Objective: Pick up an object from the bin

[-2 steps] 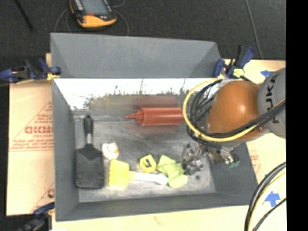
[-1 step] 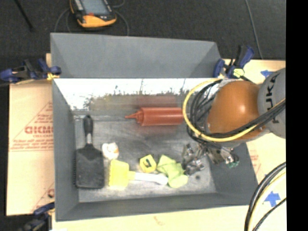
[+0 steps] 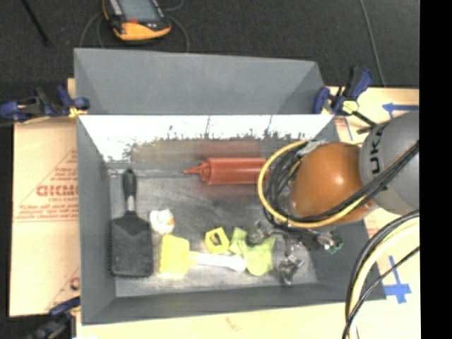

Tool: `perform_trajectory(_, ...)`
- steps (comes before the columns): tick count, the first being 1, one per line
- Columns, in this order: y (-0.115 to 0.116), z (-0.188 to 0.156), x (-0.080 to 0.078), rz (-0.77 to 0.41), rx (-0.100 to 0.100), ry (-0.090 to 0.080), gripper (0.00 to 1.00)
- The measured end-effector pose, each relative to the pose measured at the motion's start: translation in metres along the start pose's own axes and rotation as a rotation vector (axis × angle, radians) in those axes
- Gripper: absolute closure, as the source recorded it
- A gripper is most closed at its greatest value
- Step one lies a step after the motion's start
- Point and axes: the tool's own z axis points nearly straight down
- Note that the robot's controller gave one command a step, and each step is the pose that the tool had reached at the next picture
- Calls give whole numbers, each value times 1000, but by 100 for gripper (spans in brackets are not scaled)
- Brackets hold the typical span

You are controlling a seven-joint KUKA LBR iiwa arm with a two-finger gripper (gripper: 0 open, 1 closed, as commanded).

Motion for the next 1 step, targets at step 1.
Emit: perform_trajectory(1,-1,-3,-2,-9,6,-6,100)
